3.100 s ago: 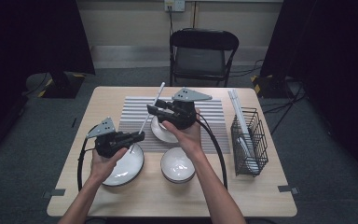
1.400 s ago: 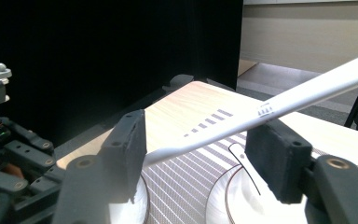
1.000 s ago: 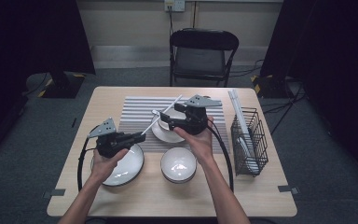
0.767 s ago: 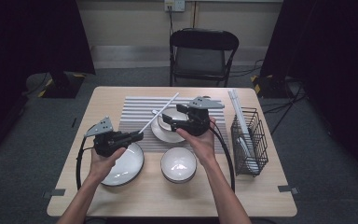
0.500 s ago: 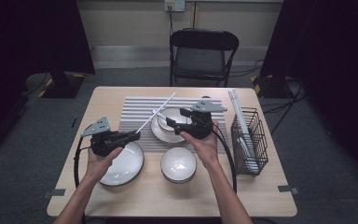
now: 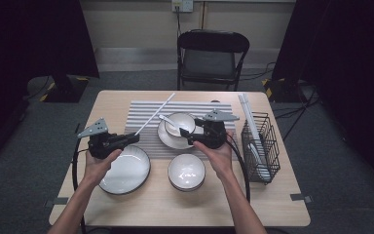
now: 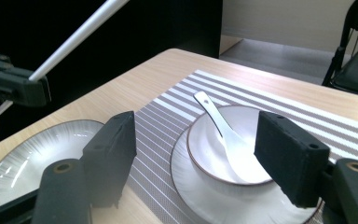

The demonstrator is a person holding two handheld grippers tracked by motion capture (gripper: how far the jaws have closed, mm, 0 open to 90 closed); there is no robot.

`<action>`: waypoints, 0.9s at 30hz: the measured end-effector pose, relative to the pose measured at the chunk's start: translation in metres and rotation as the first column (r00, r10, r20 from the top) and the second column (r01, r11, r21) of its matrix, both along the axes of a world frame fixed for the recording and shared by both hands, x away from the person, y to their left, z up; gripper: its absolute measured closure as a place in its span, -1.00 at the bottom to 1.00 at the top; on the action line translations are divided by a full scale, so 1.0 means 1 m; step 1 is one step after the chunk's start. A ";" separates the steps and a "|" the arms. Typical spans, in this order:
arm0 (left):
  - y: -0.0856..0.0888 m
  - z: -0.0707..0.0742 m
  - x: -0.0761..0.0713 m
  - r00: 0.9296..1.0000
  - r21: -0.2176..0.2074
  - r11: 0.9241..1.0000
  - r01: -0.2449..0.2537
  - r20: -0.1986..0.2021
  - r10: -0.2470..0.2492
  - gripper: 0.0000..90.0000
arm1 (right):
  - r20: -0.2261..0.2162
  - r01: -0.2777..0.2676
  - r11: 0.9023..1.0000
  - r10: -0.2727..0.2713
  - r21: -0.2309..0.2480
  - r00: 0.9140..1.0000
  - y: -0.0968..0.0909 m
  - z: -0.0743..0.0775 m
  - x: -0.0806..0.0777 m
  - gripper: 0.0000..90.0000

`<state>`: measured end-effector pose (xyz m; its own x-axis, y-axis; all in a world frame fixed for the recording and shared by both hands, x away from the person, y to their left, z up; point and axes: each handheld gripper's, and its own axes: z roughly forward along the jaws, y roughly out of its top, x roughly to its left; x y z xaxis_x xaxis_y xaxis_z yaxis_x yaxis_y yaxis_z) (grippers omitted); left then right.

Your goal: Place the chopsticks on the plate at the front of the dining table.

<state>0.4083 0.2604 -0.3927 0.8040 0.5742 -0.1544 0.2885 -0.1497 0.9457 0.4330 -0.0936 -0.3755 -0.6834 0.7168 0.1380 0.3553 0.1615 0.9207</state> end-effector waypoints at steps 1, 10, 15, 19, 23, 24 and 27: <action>0.000 0.000 0.002 1.000 0.010 1.000 -0.006 0.004 0.006 0.91 | -0.030 0.005 1.000 -0.005 -0.015 1.000 -0.002 -0.004 0.000 -0.34; 0.002 0.001 0.013 1.000 0.020 1.000 -0.010 -0.002 0.010 0.91 | -0.072 0.032 0.998 -0.036 -0.048 0.997 -0.016 -0.023 0.000 -0.30; 0.003 0.000 0.021 1.000 0.032 0.999 -0.023 -0.012 0.023 0.91 | -0.094 0.046 0.998 -0.051 -0.051 0.994 -0.022 -0.030 -0.002 -0.29; 0.001 0.003 0.027 1.000 0.023 0.999 -0.024 -0.008 0.025 0.91 | -0.105 0.054 0.997 -0.060 -0.060 0.993 -0.027 -0.038 -0.003 -0.29; -0.001 0.003 0.035 1.000 0.050 0.998 -0.028 -0.008 0.028 0.91 | -0.124 0.064 0.996 -0.071 -0.057 0.990 -0.030 -0.044 -0.002 -0.27; 0.000 0.004 0.038 0.999 0.054 0.998 -0.032 -0.010 0.033 0.91 | -0.127 0.068 0.996 -0.075 -0.058 0.989 -0.031 -0.045 -0.002 -0.27; 0.002 0.007 0.047 0.999 0.048 0.998 -0.044 -0.018 0.045 0.91 | -0.127 0.074 0.994 -0.084 -0.082 0.988 -0.033 -0.049 -0.003 -0.26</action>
<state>0.4552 0.2621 -0.3859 0.7748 0.6161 -0.1414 0.3140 -0.1809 0.9320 0.4302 -0.1267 -0.4249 -0.6043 0.7796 0.1642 0.4856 0.1970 0.8517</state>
